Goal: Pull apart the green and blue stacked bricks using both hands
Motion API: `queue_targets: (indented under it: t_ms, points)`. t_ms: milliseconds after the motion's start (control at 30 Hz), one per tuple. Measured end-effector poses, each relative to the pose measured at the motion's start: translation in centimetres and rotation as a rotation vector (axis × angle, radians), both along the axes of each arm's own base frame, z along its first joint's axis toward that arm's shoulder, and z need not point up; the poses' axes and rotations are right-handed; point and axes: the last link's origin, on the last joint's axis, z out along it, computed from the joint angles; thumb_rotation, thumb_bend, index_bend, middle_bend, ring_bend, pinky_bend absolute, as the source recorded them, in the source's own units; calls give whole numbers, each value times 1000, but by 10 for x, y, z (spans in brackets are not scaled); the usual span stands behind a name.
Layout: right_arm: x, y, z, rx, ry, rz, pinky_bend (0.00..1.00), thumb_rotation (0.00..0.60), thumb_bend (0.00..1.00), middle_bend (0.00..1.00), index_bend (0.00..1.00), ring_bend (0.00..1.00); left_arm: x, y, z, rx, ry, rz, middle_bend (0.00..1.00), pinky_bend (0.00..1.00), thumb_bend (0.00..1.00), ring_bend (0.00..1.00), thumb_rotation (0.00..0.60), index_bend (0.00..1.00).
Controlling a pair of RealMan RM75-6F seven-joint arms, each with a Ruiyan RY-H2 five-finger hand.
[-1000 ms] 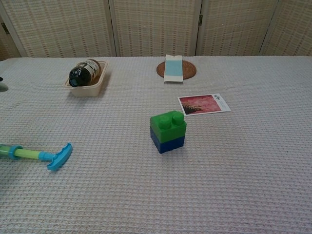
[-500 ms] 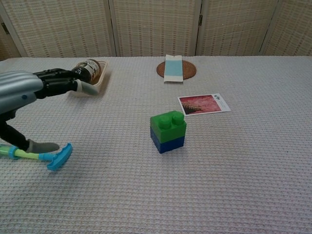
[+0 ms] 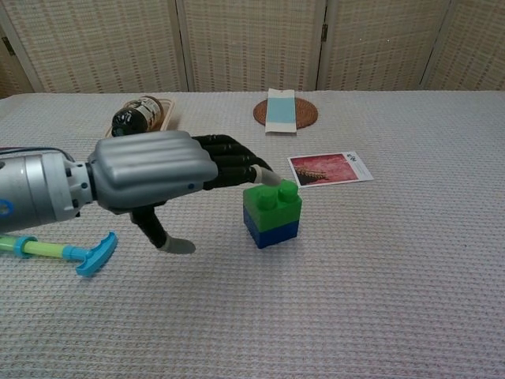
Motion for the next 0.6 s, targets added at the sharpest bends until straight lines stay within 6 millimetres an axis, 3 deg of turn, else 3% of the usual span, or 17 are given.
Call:
queue_targets:
  t_ms: [333, 600]
  points:
    - [-12, -6, 7, 1, -25, -53, 0, 600, 407, 0, 0, 0, 30, 37, -7, -86, -9, 129, 128, 0, 355, 0, 600, 102]
    - [-15, -9, 10, -1, -39, -64, 0, 600, 408, 0, 0, 0, 42, 50, -15, -124, -7, 166, 128, 0, 358, 0, 600, 103]
